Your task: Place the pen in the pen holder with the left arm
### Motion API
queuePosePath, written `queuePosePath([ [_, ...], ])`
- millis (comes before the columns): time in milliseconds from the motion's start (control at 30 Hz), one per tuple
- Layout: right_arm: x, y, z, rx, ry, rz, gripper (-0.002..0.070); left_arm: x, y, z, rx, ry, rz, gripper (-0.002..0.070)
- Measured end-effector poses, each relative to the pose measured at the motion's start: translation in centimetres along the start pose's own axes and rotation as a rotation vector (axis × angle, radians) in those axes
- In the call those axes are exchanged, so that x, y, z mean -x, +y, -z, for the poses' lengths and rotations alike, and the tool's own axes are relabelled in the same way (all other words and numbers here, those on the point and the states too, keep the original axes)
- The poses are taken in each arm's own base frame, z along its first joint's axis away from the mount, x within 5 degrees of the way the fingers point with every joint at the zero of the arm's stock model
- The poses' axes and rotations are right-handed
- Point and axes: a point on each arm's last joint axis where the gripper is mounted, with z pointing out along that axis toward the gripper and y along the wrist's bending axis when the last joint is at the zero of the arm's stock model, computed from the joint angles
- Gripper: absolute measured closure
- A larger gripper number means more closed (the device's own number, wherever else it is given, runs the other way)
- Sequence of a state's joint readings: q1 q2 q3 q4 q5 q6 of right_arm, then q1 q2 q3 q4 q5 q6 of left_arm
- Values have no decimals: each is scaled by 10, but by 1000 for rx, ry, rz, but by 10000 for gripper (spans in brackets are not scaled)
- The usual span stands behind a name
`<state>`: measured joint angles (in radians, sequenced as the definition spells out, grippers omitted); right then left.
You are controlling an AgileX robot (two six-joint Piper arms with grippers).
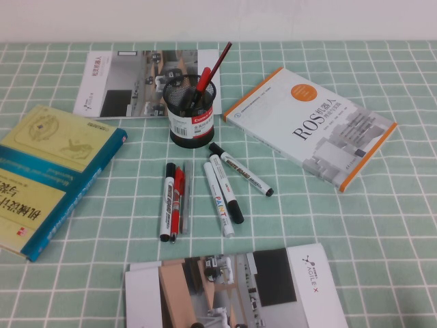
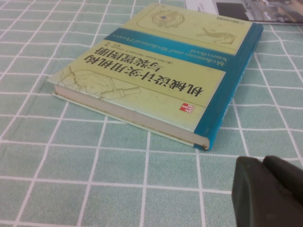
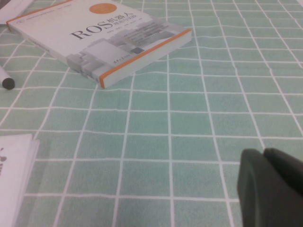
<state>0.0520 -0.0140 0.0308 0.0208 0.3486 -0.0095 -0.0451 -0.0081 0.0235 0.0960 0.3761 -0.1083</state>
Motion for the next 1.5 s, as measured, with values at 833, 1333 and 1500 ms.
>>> queuePosePath([
  [833,0,0,0,0,0,0,696,20,-3,2,-65,-228,271,675],
  [1333,0,0,0,0,0,0,696,49,-3,11,-81,-216,448,675],
  [1500,0,0,0,0,0,0,696,99,-4,11,-20,21,409,675],
])
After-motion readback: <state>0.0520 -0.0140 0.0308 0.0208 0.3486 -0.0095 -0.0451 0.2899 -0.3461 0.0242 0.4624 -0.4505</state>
